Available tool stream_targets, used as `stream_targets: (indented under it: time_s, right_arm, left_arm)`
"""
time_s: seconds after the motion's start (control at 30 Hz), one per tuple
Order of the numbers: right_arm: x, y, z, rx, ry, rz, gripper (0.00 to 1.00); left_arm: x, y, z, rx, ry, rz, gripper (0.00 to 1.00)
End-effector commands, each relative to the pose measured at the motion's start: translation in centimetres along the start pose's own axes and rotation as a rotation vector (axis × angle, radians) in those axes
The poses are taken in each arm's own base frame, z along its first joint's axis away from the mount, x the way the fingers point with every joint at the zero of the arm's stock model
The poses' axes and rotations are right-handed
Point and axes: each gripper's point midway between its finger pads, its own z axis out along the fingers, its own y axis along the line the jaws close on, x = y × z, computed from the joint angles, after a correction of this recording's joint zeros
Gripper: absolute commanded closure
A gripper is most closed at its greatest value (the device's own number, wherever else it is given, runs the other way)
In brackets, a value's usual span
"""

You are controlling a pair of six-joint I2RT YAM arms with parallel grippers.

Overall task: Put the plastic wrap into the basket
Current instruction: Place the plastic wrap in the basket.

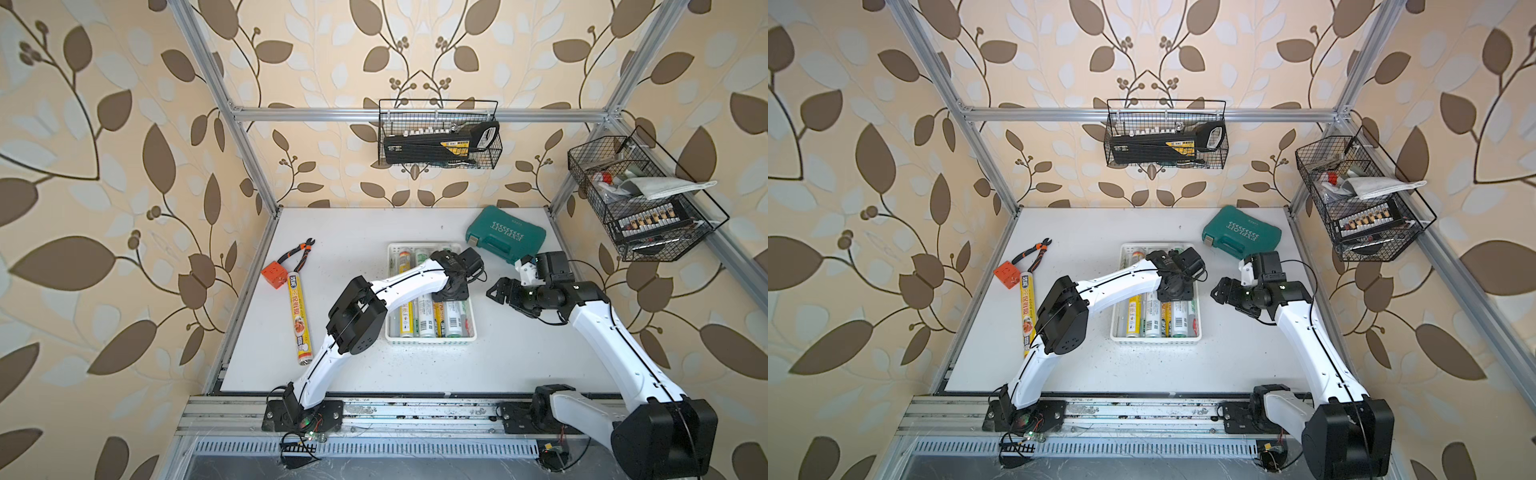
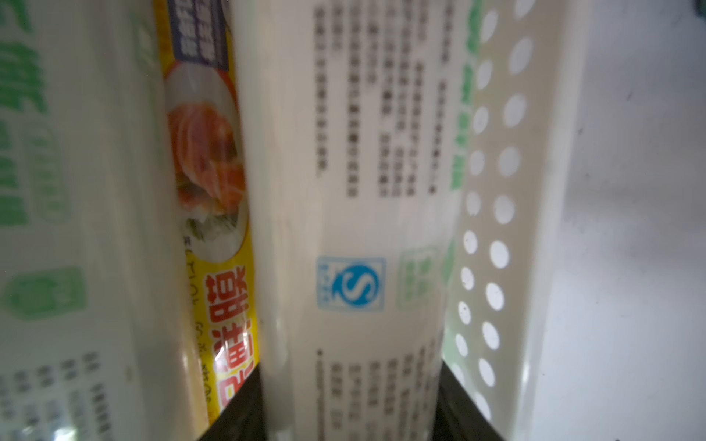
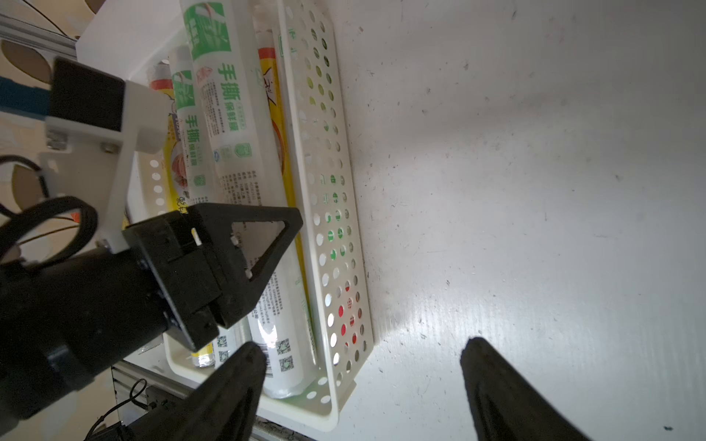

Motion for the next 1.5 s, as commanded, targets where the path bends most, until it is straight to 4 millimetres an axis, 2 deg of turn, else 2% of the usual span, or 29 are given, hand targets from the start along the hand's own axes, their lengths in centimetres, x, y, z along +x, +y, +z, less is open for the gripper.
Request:
stream_targets:
  time_s: [0.0, 0.53, 0.77, 1.13, 1.33, 1.47]
  right_arm:
    - [1.0, -0.6, 0.5, 0.007, 0.038, 0.001, 0.16]
    - [1.2, -0.9, 0.7, 0.017, 0.043, 0.004, 0.16]
    - [1.3, -1.0, 0.8, 0.019, 0.043, 0.006, 0.16]
    - [1.3, -1.0, 0.7, 0.021, 0.040, 0.005, 0.16]
    - [1.2, -1.0, 0.5, 0.021, 0.037, 0.004, 0.16]
    - [1.2, -1.0, 0.4, 0.024, 0.035, 0.001, 0.16]
  left_arm:
    - [-0.2, -1.2, -3.0, 0.062, -0.023, -0.012, 0.59]
    - [-1.0, -2.2, -4.0, 0.092, -0.050, -0.010, 0.42]
    - [-1.6, -2.9, -5.4, 0.123, -0.068, 0.013, 0.41]
    - [-2.4, -3.3, -8.7, 0.168, -0.124, 0.031, 0.39]
    - [-2.4, -3.1, -8.7, 0.155, -0.126, 0.032, 0.38]
    - [-2.5, -2.9, -9.4, 0.157, -0.134, 0.030, 0.38]
